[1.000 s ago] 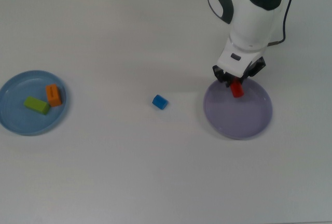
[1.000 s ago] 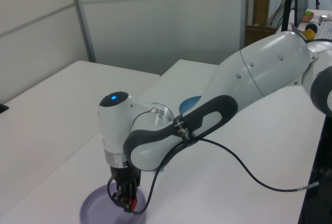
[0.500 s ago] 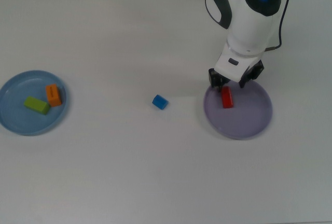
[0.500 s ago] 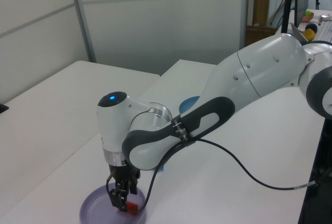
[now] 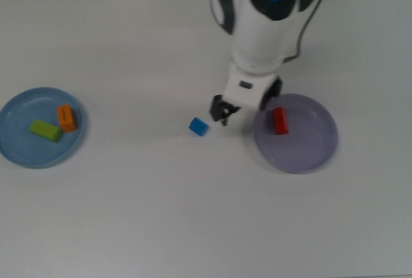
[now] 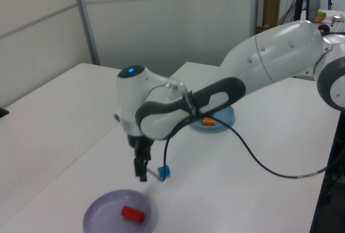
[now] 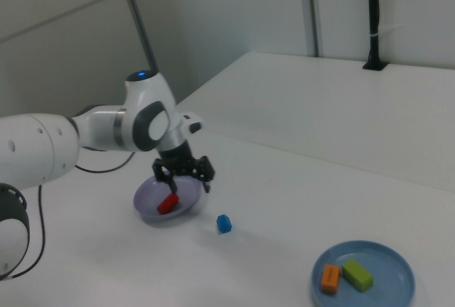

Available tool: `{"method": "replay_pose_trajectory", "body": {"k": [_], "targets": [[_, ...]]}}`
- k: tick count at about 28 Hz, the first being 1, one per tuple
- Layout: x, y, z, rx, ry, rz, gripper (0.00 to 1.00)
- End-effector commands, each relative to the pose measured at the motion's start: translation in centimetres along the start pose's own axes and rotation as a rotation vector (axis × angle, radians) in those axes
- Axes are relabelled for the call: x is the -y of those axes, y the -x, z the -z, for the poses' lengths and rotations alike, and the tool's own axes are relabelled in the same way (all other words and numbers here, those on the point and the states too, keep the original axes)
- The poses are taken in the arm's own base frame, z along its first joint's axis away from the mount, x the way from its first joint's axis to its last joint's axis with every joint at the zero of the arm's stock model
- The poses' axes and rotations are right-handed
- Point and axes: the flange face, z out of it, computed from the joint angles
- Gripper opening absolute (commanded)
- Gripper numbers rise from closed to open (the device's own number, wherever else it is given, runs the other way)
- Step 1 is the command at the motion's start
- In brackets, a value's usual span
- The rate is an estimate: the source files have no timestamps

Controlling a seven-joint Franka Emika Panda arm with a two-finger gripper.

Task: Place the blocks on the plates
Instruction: 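Move the gripper back and lower it over the blue block, then grasp the blue block with the gripper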

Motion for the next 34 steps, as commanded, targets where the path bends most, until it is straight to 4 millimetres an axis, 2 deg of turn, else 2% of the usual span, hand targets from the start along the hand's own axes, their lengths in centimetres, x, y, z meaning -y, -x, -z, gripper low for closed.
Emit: {"method": "replay_pose_trajectory", "body": {"k": [1,5,10,12,17,27,30,32,33,34], "targets": [[-4.0,2.4,0.5,0.060,-0.014,0.159,1.00],[-6.0,3.3,0.0,0.077,-0.017,0.215,1.00],[-6.5,3.9,-1.7,0.118,0.011,0.305,1.00],[-6.7,4.2,-2.8,0.152,0.041,0.363,1.00],[-7.0,4.3,-4.1,0.183,0.063,0.419,1.00],[-6.2,3.3,-5.8,0.136,0.074,0.404,1.00],[-5.6,2.8,-6.8,0.119,0.076,0.401,0.91],[-5.3,2.7,-7.3,0.117,0.074,0.398,0.88],[-5.1,2.6,-7.7,0.123,0.069,0.398,0.82],[-4.6,2.5,-8.0,0.125,0.066,0.406,0.66]]}}
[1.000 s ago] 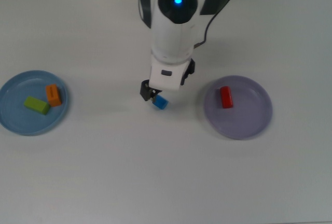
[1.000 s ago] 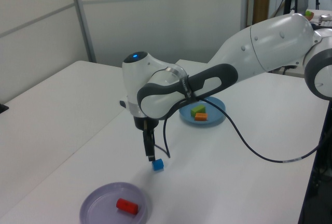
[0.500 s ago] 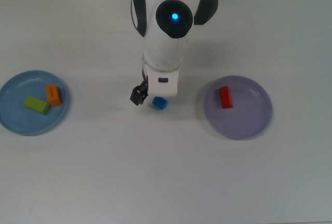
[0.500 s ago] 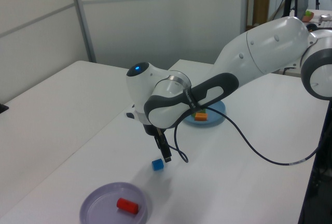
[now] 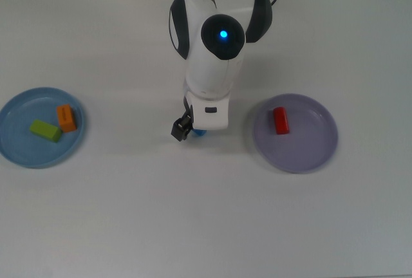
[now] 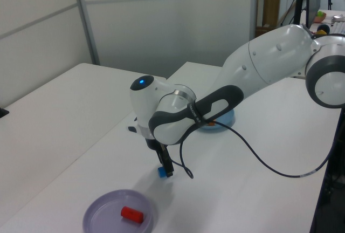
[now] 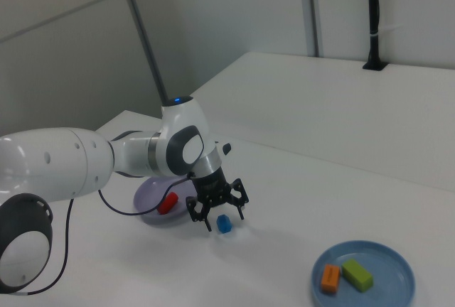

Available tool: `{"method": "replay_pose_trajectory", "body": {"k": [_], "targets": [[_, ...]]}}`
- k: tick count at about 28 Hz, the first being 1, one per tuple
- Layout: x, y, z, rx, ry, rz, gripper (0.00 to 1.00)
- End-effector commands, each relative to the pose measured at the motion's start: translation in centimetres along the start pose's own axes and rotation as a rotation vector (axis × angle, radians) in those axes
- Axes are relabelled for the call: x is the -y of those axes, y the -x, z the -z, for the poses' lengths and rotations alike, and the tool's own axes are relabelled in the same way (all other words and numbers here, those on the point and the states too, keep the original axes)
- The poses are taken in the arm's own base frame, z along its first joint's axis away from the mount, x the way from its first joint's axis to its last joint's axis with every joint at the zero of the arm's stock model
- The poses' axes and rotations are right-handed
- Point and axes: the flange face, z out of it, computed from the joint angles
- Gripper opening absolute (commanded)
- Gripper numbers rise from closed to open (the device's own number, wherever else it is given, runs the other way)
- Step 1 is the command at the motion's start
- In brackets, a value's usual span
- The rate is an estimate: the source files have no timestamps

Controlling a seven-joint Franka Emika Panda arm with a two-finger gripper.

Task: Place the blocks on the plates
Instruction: 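Grasp the blue block with the gripper, then carry the blue block onto the lavender plate and release it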

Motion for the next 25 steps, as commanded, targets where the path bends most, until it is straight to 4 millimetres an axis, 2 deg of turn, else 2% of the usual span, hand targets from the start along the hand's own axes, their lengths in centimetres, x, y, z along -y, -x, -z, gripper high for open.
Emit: {"method": "replay_pose_trajectory", "body": {"k": [1,3,5,6,9,15,20,25], "targets": [[1.2,-1.2,-1.2,-0.002,0.007,0.003,0.58],[1.3,-1.2,-1.1,-0.004,0.004,0.001,0.41],[1.3,-1.2,-1.0,-0.006,0.004,-0.011,0.30],[1.4,-1.2,-1.1,-0.005,0.002,-0.022,0.17],[1.3,-1.3,-1.0,-0.009,0.002,-0.029,0.03],[0.9,-1.0,-0.2,-0.023,-0.003,-0.050,0.00],[0.8,-0.9,2.0,-0.055,-0.013,-0.076,0.00],[1.8,-1.0,4.8,-0.091,-0.058,-0.151,0.00]]}}
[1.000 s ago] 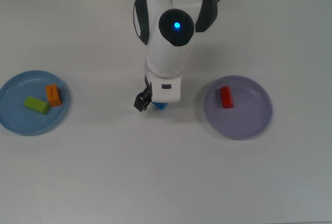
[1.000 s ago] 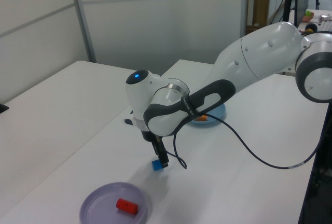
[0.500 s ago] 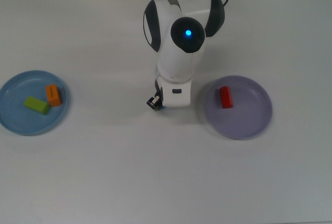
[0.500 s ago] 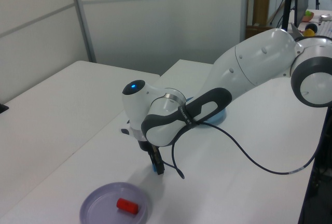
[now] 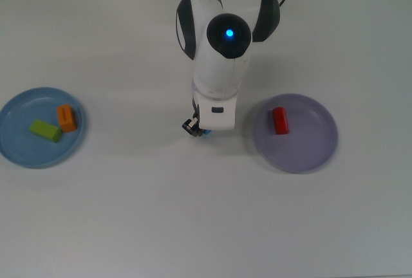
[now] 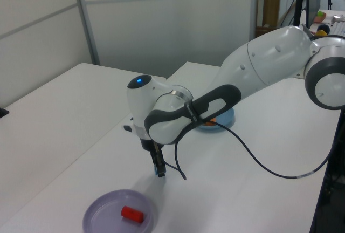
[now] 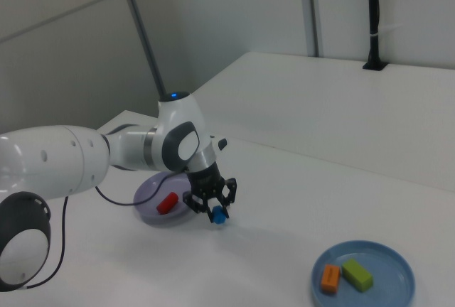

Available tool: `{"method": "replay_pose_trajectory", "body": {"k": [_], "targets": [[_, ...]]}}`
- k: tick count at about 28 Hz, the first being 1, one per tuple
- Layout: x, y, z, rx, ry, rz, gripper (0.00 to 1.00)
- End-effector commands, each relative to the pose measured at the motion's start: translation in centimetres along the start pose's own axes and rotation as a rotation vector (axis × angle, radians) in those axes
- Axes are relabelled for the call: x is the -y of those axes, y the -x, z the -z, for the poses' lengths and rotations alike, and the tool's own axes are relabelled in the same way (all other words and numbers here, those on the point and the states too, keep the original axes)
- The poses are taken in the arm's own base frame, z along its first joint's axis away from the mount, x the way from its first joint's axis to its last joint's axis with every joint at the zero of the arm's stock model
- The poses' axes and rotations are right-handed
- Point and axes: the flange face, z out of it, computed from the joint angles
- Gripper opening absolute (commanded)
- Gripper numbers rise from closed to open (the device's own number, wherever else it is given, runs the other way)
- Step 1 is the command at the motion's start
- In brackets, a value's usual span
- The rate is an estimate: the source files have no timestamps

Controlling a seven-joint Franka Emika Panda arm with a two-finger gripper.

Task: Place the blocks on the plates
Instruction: 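Carry the blue block onto the lavender plate and release it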

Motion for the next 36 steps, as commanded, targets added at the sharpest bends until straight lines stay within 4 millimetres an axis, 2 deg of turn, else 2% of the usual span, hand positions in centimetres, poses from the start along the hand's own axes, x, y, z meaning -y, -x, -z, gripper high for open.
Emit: {"method": "replay_pose_trajectory", "body": {"k": [1,2,5,7,8,13,14,15,20,26,28,30,31,35,36], "targets": [[1.7,-0.2,3.8,-0.047,-0.037,-0.099,0.00],[3.2,-1.5,4.8,-0.070,-0.048,-0.128,0.00],[5.3,-3.0,5.6,-0.085,-0.065,-0.209,0.00],[7.3,-4.4,6.2,-0.097,-0.077,-0.268,0.00],[9.5,-5.8,6.5,-0.108,-0.083,-0.323,0.00],[14.4,-8.7,6.3,-0.104,-0.092,-0.463,0.00],[15.9,-9.5,6.4,-0.118,-0.097,-0.509,0.00],[16.4,-9.9,6.6,-0.135,-0.101,-0.542,0.00],[18.1,-11.3,7.2,-0.206,-0.108,-0.683,0.02],[18.0,-11.6,4.0,-0.162,-0.111,-0.694,0.03],[17.7,-11.5,3.8,-0.159,-0.108,-0.697,0.04],[17.4,-11.4,3.6,-0.159,-0.105,-0.697,0.13],[17.2,-11.4,3.5,-0.158,-0.096,-0.685,0.22],[17.1,-11.3,3.2,-0.156,-0.049,-0.620,0.29],[17.1,-11.3,3.3,-0.158,-0.042,-0.609,0.34]]}}
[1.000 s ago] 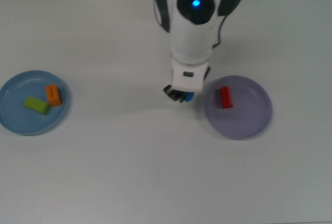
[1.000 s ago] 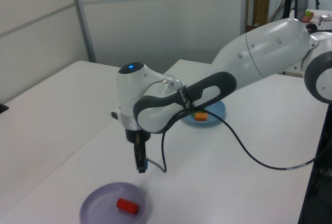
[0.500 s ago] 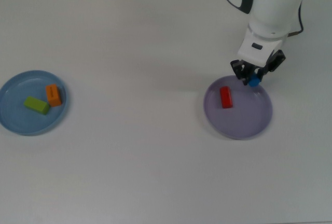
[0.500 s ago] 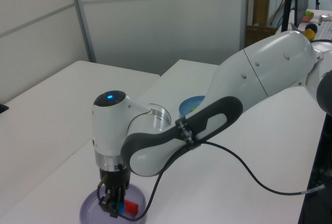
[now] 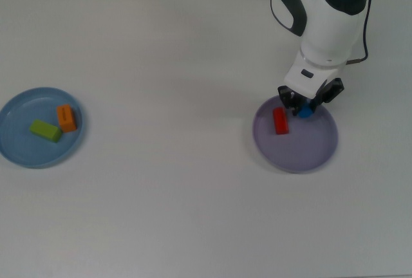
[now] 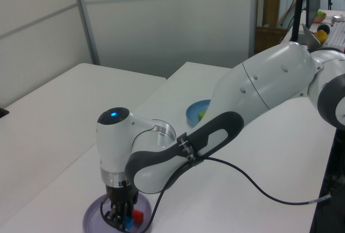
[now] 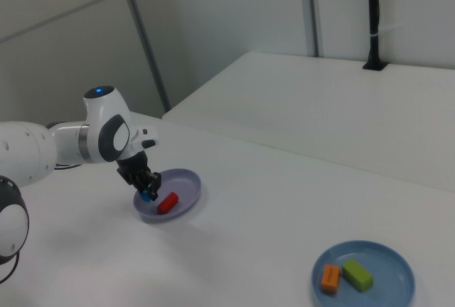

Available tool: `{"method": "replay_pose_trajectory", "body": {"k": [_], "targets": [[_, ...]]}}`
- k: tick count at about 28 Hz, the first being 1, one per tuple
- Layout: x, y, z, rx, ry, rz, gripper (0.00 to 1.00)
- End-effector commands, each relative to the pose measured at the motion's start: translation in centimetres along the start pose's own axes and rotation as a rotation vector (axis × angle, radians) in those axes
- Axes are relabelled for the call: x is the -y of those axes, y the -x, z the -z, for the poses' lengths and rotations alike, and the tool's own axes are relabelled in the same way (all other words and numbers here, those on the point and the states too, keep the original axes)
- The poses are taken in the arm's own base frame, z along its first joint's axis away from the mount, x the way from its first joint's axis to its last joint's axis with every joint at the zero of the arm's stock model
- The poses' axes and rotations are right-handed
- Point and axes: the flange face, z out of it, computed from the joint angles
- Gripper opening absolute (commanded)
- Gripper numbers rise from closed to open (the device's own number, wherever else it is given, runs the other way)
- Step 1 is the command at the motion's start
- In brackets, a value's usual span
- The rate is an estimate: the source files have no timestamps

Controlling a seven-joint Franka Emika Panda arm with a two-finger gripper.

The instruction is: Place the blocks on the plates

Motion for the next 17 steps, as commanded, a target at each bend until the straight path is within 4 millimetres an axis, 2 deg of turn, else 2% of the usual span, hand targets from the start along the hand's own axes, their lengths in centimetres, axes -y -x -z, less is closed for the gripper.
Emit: {"method": "replay_pose_trajectory", "body": {"k": [1,2,6,9,12,13,17], "targets": [[0.0,-0.4,0.3,-0.029,0.025,0.049,0.74],[0.0,-0.4,0.4,-0.029,0.023,0.044,1.00],[0.0,-0.4,1.0,-0.035,0.022,0.041,1.00],[-0.4,-0.6,2.5,-0.050,0.015,0.022,1.00],[-1.7,-0.9,4.1,-0.062,0.012,-0.002,1.00],[-2.9,-1.1,5.6,-0.062,0.016,-0.021,1.00],[-5.4,-0.9,8.1,-0.037,0.036,-0.061,1.00]]}}
